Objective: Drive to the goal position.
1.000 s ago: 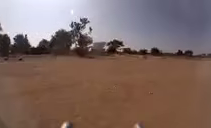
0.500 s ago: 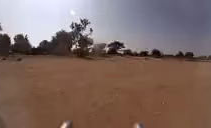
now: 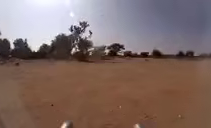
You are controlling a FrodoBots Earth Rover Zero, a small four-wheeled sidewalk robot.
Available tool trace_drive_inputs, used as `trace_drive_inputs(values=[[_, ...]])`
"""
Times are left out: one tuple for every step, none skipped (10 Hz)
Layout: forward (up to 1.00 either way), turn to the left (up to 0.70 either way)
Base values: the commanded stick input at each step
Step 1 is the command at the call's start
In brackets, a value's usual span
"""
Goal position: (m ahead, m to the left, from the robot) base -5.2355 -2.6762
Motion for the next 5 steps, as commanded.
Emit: trace_drive_inputs(values=[[0.7,0.0],[0.7,0.0],[0.7,0.0],[0.7,0.0],[0.7,0.0]])
